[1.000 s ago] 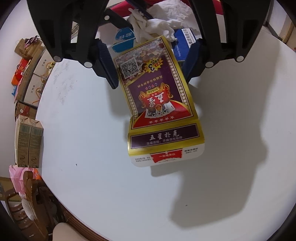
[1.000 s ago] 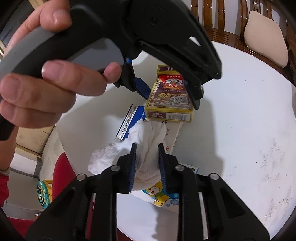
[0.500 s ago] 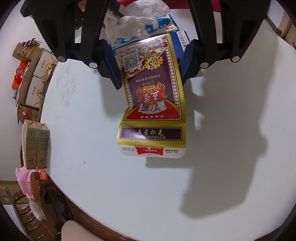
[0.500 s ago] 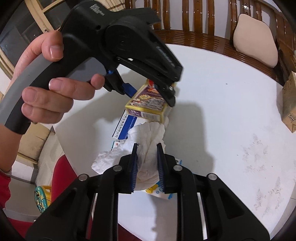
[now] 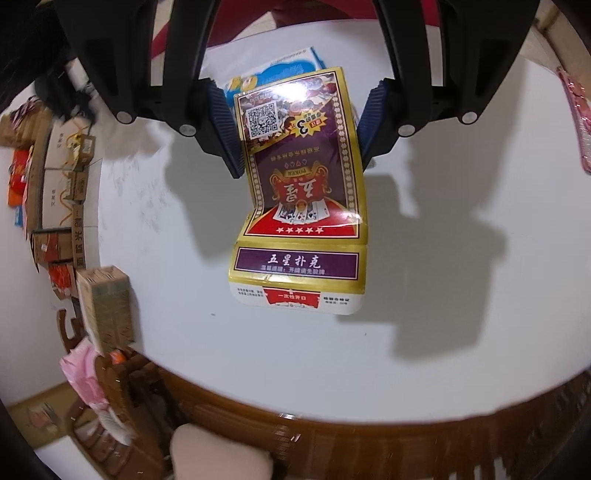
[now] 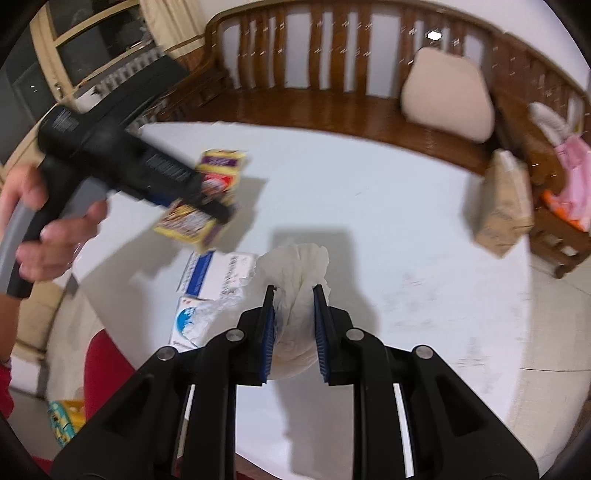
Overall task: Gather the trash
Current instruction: 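Carry the card box and tissue down toward the white plastic bag, then open both grippers to drop the card box and tissue into the bag, then raise both tools back over the table toward the two medicine boxes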
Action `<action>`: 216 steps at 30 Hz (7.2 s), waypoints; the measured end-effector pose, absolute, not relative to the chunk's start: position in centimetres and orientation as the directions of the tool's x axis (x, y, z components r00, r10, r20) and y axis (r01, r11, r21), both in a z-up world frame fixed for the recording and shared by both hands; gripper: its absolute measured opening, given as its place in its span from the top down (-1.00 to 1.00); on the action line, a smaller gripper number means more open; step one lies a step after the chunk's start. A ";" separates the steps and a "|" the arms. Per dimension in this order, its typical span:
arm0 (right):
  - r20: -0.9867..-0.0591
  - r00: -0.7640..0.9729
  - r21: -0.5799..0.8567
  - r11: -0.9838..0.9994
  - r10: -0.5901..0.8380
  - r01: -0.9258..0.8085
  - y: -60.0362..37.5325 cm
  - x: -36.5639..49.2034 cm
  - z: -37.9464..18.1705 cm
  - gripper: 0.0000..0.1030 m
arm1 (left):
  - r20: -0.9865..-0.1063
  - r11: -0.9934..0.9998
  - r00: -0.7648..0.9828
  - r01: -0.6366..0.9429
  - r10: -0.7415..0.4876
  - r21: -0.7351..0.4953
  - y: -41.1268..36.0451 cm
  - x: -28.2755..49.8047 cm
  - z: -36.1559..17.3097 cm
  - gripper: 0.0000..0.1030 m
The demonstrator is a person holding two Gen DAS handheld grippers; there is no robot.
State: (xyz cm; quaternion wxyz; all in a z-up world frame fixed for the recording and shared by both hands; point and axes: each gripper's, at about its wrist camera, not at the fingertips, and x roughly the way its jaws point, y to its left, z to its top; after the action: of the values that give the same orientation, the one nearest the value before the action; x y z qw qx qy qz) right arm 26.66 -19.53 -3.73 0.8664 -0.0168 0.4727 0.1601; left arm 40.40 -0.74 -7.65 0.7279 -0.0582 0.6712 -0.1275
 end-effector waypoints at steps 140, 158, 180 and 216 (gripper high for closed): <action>-0.986 -0.010 0.169 0.975 0.169 -0.141 -14.0 5.7 -41.1 0.15 | -0.911 0.927 -0.392 0.280 -0.128 -0.250 -3.8 12.3 -44.9 -0.56; -0.986 0.038 0.155 0.971 0.165 -0.183 -13.2 4.7 -38.3 -0.03 | -0.959 0.920 -0.268 0.342 -0.097 -0.189 -3.7 11.5 -41.3 -0.56; -0.818 0.478 0.062 0.874 0.321 -0.482 -16.9 4.2 -7.0 -0.80 | -0.959 0.886 0.250 0.465 -0.133 -0.002 0.8 13.1 -7.9 -0.83; -0.918 0.227 -0.011 0.551 0.326 -0.834 -14.3 21.8 -1.3 -0.86 | -0.995 0.296 0.085 0.950 0.052 0.096 -2.4 27.1 -9.3 -0.84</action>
State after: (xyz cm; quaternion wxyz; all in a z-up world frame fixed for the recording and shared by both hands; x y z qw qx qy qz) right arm 21.77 -14.26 -1.28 0.7374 -0.2641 0.4815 0.3933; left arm 27.10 -2.41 -9.26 0.5823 0.4509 0.5557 -0.3859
